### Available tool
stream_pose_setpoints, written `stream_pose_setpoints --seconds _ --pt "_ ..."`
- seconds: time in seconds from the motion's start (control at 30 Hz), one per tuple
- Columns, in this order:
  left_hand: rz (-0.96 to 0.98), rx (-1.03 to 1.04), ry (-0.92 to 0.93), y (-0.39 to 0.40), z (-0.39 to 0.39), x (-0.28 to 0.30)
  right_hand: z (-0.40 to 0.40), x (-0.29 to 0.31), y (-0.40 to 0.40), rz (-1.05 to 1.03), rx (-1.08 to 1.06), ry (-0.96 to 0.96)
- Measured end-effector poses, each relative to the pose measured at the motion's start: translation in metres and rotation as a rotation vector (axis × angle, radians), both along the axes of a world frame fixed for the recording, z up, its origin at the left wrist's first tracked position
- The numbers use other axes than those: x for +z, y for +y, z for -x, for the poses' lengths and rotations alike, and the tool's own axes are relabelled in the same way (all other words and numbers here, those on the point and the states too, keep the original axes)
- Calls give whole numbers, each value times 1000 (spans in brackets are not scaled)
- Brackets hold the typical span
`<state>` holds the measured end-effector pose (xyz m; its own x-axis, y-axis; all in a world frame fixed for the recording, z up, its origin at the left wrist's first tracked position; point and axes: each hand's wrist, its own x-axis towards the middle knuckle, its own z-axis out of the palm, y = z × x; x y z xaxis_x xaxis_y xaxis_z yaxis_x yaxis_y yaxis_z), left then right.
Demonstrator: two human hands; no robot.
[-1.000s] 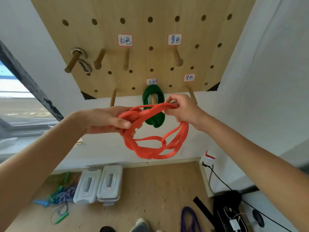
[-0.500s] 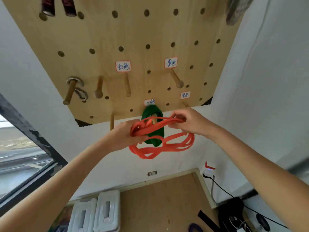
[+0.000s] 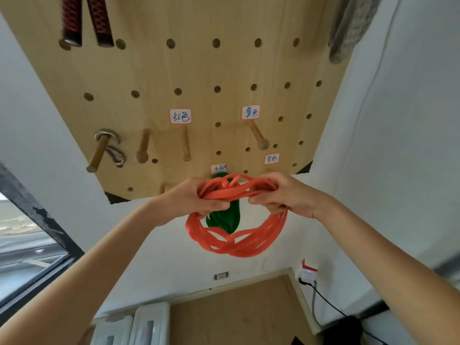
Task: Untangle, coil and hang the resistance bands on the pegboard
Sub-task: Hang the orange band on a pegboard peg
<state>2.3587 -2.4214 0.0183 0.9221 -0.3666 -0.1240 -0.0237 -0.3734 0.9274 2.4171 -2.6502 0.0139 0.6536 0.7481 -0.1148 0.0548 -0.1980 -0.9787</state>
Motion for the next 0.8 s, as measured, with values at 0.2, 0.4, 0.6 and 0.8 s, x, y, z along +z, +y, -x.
stream_pose_setpoints --seconds 0.2,0.4,0.6,0.8 --pt "131 213 -174 -30 -29 -7 -31 3 -13 -90 -171 -60" --pt "-7 201 -129 -58 -44 -39 -42 -35 -35 -15 -254 15" --pt "5 441 -530 -47 -36 -27 -46 -17 -23 -194 -108 61" --pt "102 663 -741 24 -16 -11 -55 22 71 -211 53 -34"
